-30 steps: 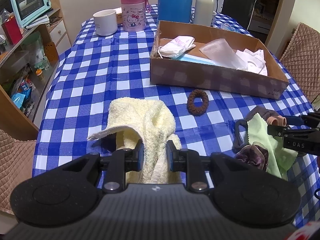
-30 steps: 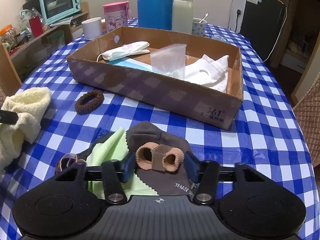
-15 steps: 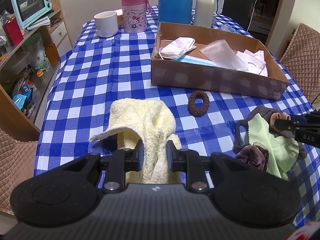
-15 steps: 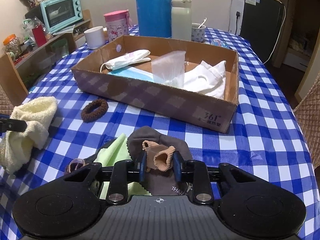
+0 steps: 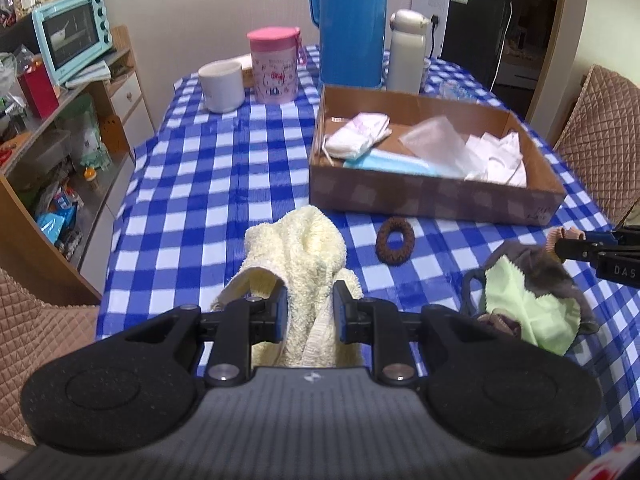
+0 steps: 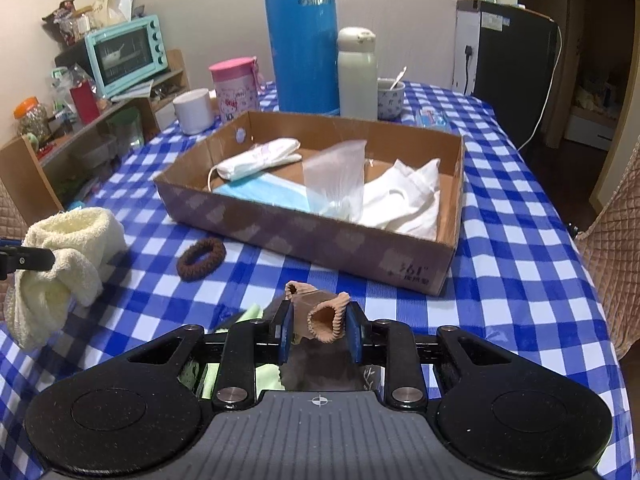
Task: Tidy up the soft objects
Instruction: 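Carry the yellow towel into the box with left tool while right tool carries the tan sleeve there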
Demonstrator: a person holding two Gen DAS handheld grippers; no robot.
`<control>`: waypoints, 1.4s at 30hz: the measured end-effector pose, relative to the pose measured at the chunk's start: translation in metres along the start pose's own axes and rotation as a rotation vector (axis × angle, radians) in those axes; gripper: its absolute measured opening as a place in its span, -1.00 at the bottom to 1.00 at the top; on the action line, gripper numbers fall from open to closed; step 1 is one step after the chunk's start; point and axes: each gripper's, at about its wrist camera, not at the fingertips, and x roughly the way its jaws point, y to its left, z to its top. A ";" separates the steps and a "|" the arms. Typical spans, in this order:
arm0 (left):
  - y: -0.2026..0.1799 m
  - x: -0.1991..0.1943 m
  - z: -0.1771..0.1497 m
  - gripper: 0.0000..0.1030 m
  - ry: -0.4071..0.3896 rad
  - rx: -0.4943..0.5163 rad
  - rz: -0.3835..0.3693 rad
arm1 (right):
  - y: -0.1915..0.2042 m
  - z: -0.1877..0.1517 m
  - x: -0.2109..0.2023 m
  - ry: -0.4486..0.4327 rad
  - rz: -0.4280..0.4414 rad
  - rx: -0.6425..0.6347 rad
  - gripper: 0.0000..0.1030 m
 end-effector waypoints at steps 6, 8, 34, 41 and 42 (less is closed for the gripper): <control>-0.004 -0.013 0.015 -0.59 -0.059 0.023 -0.010 | -0.002 0.009 -0.009 -0.033 0.006 0.007 -0.45; -0.006 -0.017 0.021 -0.59 -0.080 0.034 -0.017 | -0.002 0.012 -0.011 -0.043 0.009 0.008 -0.45; -0.061 0.008 0.137 -0.59 -0.279 0.160 -0.155 | -0.031 0.083 -0.011 -0.187 -0.023 -0.002 -0.45; -0.084 0.050 0.157 -0.59 -0.247 0.192 -0.187 | -0.044 0.099 0.006 -0.187 -0.024 0.026 -0.45; -0.085 0.055 0.158 -0.59 -0.241 0.193 -0.190 | -0.046 0.101 0.009 -0.185 -0.022 0.032 -0.45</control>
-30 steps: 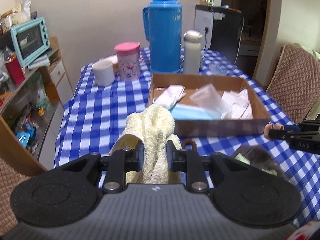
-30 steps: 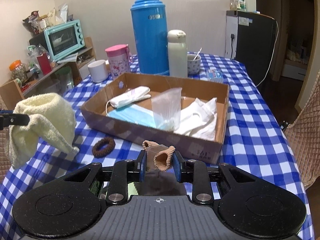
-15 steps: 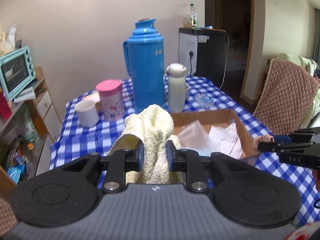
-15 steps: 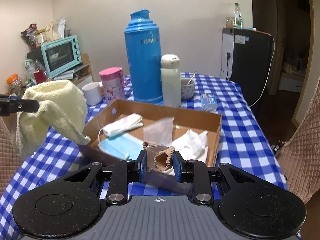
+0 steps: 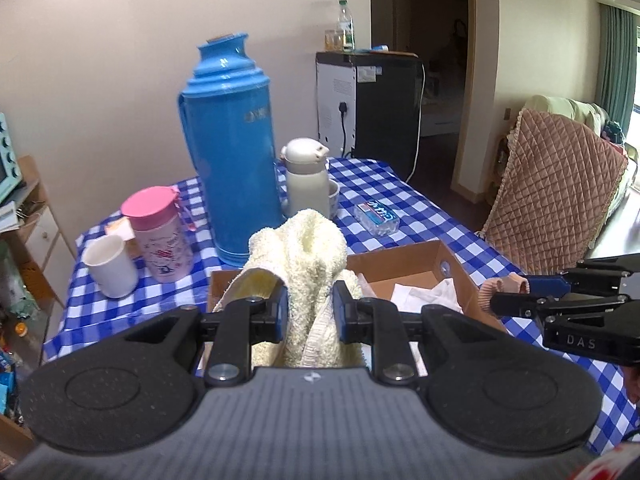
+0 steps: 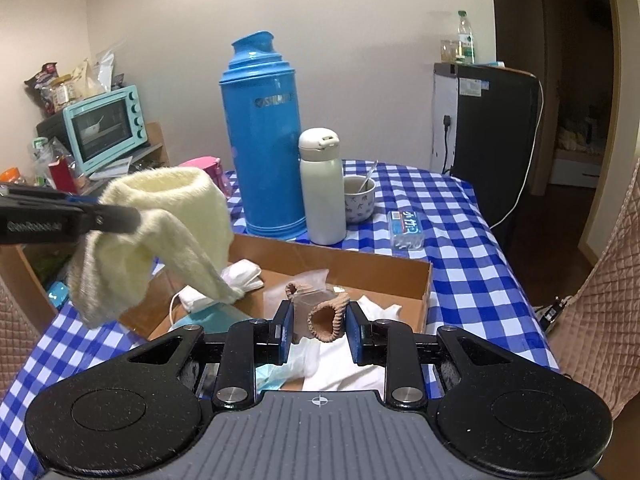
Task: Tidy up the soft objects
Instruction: 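Carry the yellow towel into the box with left tool while right tool carries the tan sleeve there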
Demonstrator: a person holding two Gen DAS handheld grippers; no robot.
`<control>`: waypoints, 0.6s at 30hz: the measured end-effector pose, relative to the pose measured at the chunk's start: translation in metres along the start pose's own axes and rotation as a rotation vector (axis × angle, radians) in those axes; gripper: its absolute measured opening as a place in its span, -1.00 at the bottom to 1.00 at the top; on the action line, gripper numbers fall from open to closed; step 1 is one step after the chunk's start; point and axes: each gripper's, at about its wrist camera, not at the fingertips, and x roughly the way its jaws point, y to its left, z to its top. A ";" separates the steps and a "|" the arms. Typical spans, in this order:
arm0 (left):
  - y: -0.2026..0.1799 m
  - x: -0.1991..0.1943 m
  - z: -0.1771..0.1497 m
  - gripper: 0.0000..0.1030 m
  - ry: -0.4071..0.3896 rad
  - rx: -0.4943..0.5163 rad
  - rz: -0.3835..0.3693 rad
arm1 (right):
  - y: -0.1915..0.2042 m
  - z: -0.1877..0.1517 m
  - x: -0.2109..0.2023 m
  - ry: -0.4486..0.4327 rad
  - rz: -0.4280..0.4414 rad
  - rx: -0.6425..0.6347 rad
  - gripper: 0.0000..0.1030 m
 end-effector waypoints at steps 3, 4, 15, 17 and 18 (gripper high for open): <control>-0.003 0.019 0.001 -0.59 0.012 0.000 -0.010 | -0.005 0.003 0.010 0.007 0.001 0.016 -0.45; -0.003 0.025 0.001 -0.59 0.015 -0.001 -0.014 | -0.007 0.004 0.014 0.010 0.000 0.022 -0.45; -0.004 0.091 -0.013 -0.44 0.089 -0.038 -0.056 | -0.025 -0.002 0.045 0.054 -0.017 0.067 -0.45; -0.003 0.100 -0.020 -0.22 0.129 -0.040 -0.058 | -0.028 -0.004 0.049 0.066 -0.015 0.079 -0.45; -0.002 0.103 -0.023 -0.21 0.148 -0.035 -0.058 | -0.029 -0.005 0.050 0.072 -0.011 0.085 -0.45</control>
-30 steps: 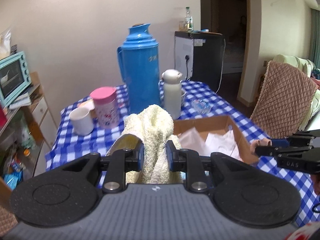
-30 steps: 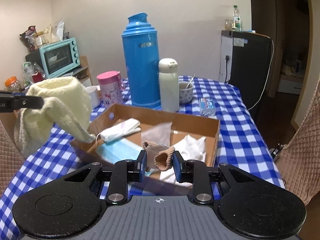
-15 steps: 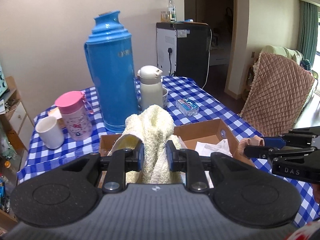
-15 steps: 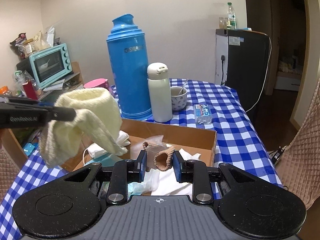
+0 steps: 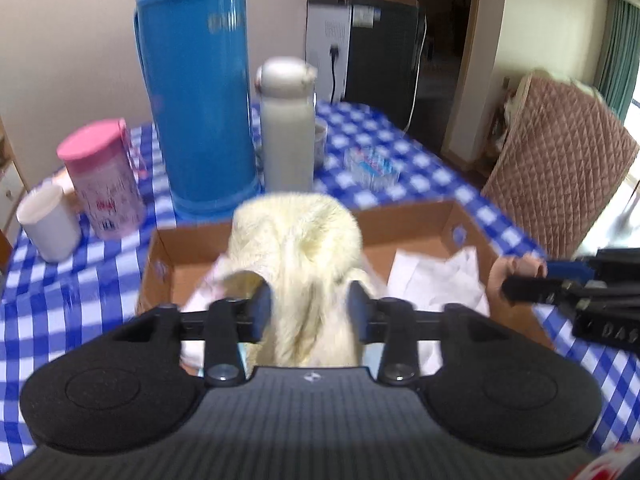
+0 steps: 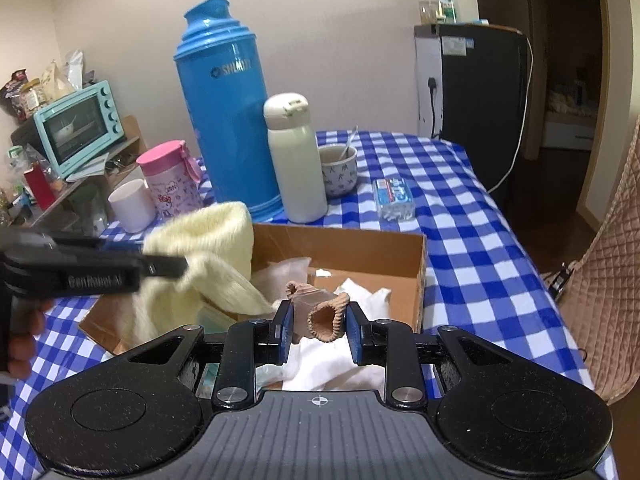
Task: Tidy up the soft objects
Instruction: 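Carry the yellow towel into the box with left tool while right tool carries the tan sleeve there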
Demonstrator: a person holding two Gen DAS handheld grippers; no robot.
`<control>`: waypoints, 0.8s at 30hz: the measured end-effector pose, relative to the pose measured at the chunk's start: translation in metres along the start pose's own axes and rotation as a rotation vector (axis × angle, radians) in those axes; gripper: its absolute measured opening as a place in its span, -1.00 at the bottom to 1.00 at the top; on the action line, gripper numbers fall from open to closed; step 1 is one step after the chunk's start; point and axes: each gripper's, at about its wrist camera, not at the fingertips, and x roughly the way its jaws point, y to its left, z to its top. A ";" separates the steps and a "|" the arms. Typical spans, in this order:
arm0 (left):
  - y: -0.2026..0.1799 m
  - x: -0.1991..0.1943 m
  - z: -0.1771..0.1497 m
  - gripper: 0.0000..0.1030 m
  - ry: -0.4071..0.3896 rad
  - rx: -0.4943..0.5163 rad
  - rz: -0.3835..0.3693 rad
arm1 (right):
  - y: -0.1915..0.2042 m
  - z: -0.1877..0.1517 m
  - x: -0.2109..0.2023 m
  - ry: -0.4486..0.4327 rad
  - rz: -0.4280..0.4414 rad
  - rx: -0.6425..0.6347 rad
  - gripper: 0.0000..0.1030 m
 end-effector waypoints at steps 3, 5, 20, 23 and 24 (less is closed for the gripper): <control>0.003 0.003 -0.009 -0.14 0.027 0.014 0.002 | -0.001 -0.002 0.005 0.015 0.010 0.011 -0.45; 0.008 0.002 -0.014 -0.13 0.035 0.013 0.006 | 0.000 -0.004 0.008 0.027 0.016 0.011 -0.45; 0.025 -0.024 -0.028 -0.13 0.038 -0.022 -0.001 | 0.000 -0.018 0.024 0.119 0.088 0.031 -0.25; 0.023 -0.025 -0.028 -0.14 0.036 -0.018 -0.011 | 0.000 -0.019 0.025 0.113 0.069 0.038 0.09; 0.022 -0.025 -0.028 -0.14 0.034 -0.016 -0.015 | 0.000 -0.019 0.025 0.109 0.071 0.036 0.09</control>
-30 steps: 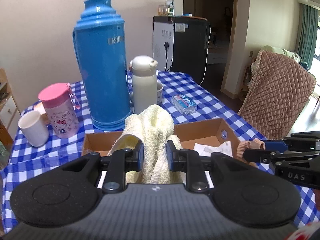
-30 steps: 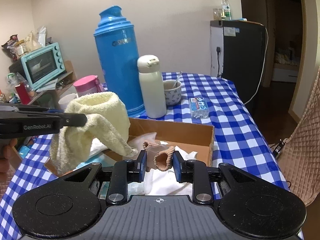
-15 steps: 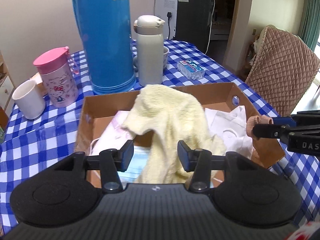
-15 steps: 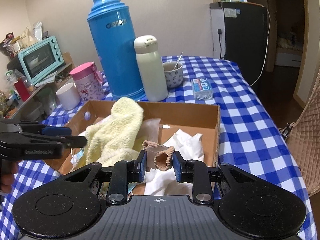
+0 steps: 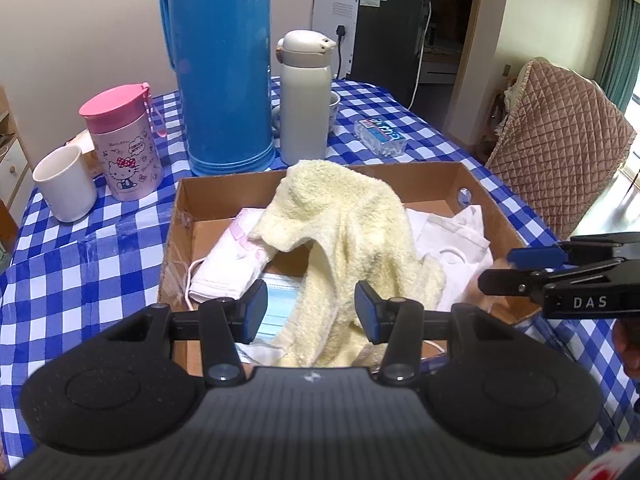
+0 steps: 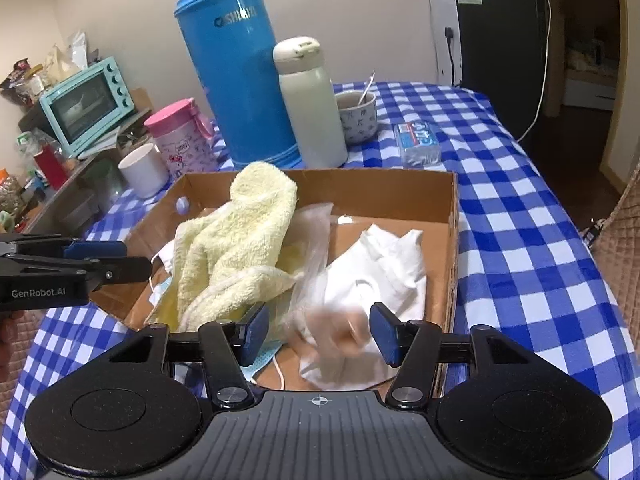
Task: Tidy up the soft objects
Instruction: 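Carry the yellow towel into the box with left tool while right tool carries the tan sleeve there, then open both tools over the box and withdraw them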
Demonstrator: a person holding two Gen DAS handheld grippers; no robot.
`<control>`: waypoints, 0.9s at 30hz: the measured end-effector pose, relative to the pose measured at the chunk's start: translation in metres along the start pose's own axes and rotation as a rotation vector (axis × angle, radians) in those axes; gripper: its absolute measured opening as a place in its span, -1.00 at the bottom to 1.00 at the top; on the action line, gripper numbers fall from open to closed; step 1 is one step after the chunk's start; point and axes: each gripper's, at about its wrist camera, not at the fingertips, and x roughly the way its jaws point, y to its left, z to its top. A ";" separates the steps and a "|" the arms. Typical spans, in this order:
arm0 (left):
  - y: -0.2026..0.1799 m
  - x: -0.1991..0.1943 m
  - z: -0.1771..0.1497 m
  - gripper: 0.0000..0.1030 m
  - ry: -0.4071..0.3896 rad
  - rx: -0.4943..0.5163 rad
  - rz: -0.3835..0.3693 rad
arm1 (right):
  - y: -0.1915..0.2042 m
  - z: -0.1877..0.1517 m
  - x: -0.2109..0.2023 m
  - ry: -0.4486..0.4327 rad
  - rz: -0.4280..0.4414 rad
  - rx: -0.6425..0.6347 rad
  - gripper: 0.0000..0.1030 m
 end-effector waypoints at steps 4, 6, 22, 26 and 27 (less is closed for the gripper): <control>-0.005 -0.001 0.004 -0.17 -0.011 0.018 -0.018 | -0.006 0.002 -0.001 -0.011 -0.028 0.008 0.09; -0.009 0.002 0.007 -0.20 -0.018 0.032 -0.025 | -0.009 0.004 -0.002 -0.022 -0.044 0.016 0.09; -0.049 0.079 0.057 -0.50 -0.038 0.163 -0.055 | -0.028 0.032 0.006 -0.078 -0.083 0.031 0.03; -0.048 0.105 0.051 -0.73 0.041 0.168 -0.036 | -0.034 0.032 0.011 -0.065 -0.085 0.044 0.02; -0.047 0.111 0.047 -0.75 0.069 0.157 -0.034 | -0.034 0.031 0.012 -0.060 -0.083 0.044 0.02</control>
